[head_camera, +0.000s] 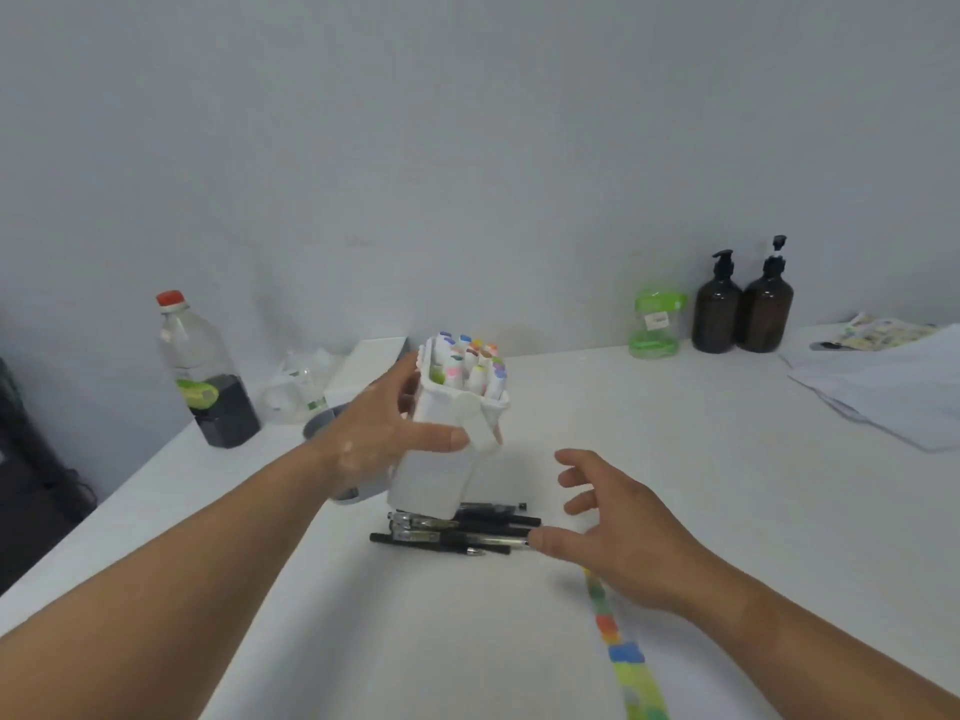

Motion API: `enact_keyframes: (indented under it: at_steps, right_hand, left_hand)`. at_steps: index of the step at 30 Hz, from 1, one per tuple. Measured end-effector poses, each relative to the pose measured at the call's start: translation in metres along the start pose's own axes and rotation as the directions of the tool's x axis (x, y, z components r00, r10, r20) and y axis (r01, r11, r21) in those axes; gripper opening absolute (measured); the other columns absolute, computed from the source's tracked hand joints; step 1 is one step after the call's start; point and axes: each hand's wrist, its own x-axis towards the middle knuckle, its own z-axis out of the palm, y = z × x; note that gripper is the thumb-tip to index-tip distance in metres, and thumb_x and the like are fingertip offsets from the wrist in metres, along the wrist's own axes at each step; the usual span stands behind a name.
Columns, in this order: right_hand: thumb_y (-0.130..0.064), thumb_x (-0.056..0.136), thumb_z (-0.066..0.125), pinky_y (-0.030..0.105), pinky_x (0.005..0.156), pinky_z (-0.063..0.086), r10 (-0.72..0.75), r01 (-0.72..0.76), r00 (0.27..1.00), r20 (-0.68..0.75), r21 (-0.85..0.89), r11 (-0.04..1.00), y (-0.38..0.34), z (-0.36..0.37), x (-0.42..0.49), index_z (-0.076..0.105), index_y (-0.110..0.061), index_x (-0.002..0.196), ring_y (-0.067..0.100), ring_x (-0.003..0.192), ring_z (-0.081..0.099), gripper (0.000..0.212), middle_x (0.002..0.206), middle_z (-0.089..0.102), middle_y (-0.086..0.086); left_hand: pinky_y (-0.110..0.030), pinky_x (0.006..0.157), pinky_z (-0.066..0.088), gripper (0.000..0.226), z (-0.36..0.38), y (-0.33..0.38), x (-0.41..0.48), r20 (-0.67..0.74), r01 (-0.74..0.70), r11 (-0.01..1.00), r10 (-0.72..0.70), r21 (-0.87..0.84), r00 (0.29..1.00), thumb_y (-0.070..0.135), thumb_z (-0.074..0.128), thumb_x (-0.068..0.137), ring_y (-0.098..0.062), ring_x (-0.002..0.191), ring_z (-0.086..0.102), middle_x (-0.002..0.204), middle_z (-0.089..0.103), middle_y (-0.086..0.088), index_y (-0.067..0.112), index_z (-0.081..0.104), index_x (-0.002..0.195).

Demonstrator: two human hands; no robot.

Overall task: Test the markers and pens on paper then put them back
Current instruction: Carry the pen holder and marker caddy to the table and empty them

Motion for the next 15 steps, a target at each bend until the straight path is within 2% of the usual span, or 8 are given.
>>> enact_keyframes:
  at_steps: [3, 5, 7, 9, 12, 15]
  right_hand:
    - [-0.070, 0.053, 0.083, 0.020, 0.088, 0.054, -0.006, 0.001, 0.999, 0.032, 0.147, 0.989, -0.027, 0.021, -0.022, 0.025, -0.053, 0.149, -0.008, 0.110, 0.058, 0.113, 0.133, 0.045, -0.032]
    - [-0.065, 0.051, 0.086, 0.025, 0.094, 0.054, -0.025, 0.018, 0.999, 0.034, 0.171, 0.985, -0.043, 0.040, -0.035, 0.017, -0.051, 0.153, -0.006, 0.116, 0.056, 0.124, 0.142, 0.041, -0.027]
    - [-0.060, 0.052, 0.088, 0.032, 0.104, 0.051, -0.034, 0.031, 0.999, 0.011, 0.177, 0.984, -0.052, 0.060, -0.046, 0.011, -0.048, 0.156, -0.002, 0.125, 0.052, 0.130, 0.152, 0.035, -0.019]
    - [-0.053, 0.056, 0.090, 0.029, 0.112, 0.042, -0.044, 0.046, 0.999, -0.017, 0.151, 0.987, -0.055, 0.077, -0.053, 0.004, -0.043, 0.160, 0.004, 0.140, 0.042, 0.135, 0.161, 0.025, -0.013]
    - [-0.047, 0.063, 0.091, 0.017, 0.112, 0.025, -0.070, 0.072, 0.997, -0.038, 0.068, 0.995, -0.056, 0.096, -0.056, -0.005, -0.036, 0.162, 0.003, 0.152, 0.017, 0.138, 0.168, 0.010, -0.015]
    - [-0.047, 0.067, 0.087, 0.025, 0.120, 0.026, -0.099, 0.097, 0.994, -0.045, -0.034, 0.995, -0.057, 0.105, -0.056, -0.004, -0.029, 0.163, 0.005, 0.155, 0.012, 0.134, 0.170, 0.006, -0.014]
  left_hand:
    - [-0.042, 0.093, 0.057, 0.095, -0.018, 0.018, -0.048, 0.059, 0.002, 0.951, -0.021, 0.309, 0.998, 0.059, 0.093, 0.046, -0.007, 0.105, 0.067, 0.116, 0.068, 0.021, 0.061, 0.042, 0.127]
    - [-0.035, 0.092, 0.055, 0.099, -0.023, 0.022, -0.073, 0.093, -0.038, 0.843, -0.014, 0.537, 0.996, 0.063, 0.090, 0.045, -0.006, 0.103, 0.062, 0.114, 0.063, 0.019, 0.059, 0.039, 0.129]
    - [-0.032, 0.092, 0.051, 0.115, -0.022, 0.024, -0.091, 0.120, -0.033, 0.729, -0.068, 0.683, 0.990, 0.072, 0.085, 0.043, -0.010, 0.106, 0.056, 0.117, 0.053, 0.015, 0.054, 0.028, 0.141]
    - [-0.034, 0.096, 0.048, 0.128, -0.018, 0.024, -0.102, 0.155, -0.055, 0.620, -0.108, 0.783, 0.982, 0.079, 0.079, 0.042, -0.013, 0.108, 0.051, 0.117, 0.047, 0.014, 0.045, 0.019, 0.150]
    - [-0.037, 0.101, 0.039, 0.131, -0.005, 0.027, -0.110, 0.203, -0.139, 0.370, -0.140, 0.918, 0.969, 0.082, 0.072, 0.044, -0.014, 0.110, 0.047, 0.120, 0.042, 0.015, 0.041, 0.011, 0.153]
    - [-0.043, 0.101, 0.034, 0.124, 0.014, 0.034, -0.111, 0.267, -0.252, 0.120, -0.136, 0.960, 0.954, 0.077, 0.070, 0.047, -0.018, 0.114, 0.045, 0.123, 0.042, 0.010, 0.041, 0.011, 0.150]
